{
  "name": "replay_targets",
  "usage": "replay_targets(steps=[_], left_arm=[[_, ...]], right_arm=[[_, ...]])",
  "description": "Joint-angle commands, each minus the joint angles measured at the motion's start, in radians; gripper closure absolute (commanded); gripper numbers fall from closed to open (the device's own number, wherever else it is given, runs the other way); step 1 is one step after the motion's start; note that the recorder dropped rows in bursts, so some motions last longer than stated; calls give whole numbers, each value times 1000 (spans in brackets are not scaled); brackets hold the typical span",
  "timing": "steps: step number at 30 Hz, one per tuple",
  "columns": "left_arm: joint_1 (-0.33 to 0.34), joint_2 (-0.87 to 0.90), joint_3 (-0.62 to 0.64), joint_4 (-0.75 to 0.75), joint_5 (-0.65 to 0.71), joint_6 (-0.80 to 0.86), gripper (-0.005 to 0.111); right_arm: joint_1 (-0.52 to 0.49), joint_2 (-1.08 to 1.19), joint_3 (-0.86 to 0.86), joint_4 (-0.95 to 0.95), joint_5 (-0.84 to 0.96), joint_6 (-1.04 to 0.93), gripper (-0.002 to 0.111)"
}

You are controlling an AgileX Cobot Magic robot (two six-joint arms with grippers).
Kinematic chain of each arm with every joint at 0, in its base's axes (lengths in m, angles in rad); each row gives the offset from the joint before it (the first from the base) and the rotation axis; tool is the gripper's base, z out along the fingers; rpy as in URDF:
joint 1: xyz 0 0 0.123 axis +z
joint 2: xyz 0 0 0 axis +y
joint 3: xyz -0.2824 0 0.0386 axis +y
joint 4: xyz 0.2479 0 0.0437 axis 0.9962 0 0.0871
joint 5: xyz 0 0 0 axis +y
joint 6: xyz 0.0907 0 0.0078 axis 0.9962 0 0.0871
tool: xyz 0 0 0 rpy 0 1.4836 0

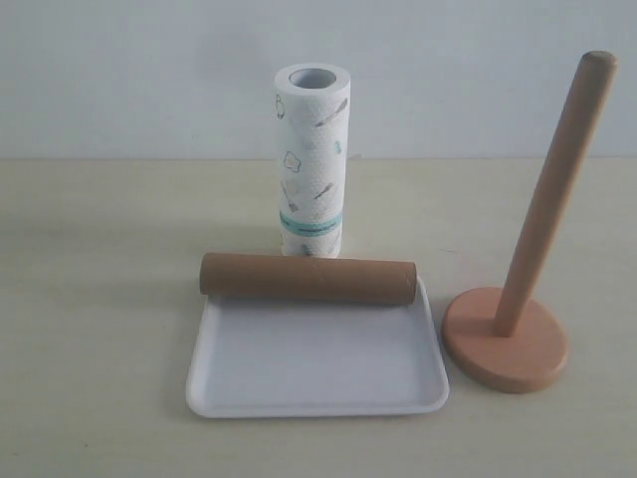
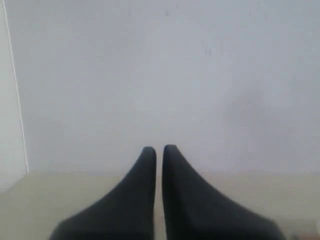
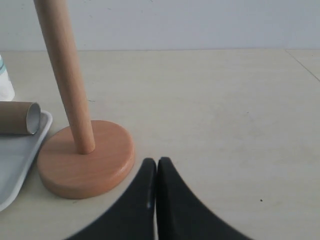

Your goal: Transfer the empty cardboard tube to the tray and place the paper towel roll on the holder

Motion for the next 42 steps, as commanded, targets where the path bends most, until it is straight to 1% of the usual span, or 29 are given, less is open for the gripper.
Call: replay_targets(steps=[1,3,6,10,15,18,22,26,31,35,39,42], left_arm=[[-3,-2,4,-7,-311,-7,103],[-3,-2,4,-7,-363,-7,103],[-3,-2,-27,-19,-367,-5,103],[-3,107,-109,-22,-367,-5,103],[-3,382,-249,-7,-367,-5,103],[-3,564,-303,41,-367,-5,103],[-3,773,-341,90,-386,-7,103],[-3,945,-350,87,-532,-7,103],[-3,1076,-350,91,-749,-19,103],[-3,1160,-363,200,-836,-146,103],[-3,1277,-439,468,-834,-261,103],[-3,1381,-523,698,-839,-357,103]], right_arm=[[-2,-4,-1,-6,-3,-3,108],[-2,-4,-1,-6,-3,-3,108],[-2,-4,-1,-6,-3,-3,108],[-2,-4,-1,-6,-3,-3,108],[-2,-4,-1,-6,-3,-3,108],[-2,-4,-1,-6,-3,-3,108],[-2,-4,-1,-6,-3,-3,108],[-2,-4,-1,-6,-3,-3,108],[-2,-4,-1,-6,-3,-3,108],[-2,-4,-1,-6,-3,-3,108],[-2,-4,-1,-6,-3,-3,108],[-2,-4,-1,-6,-3,-3,108]])
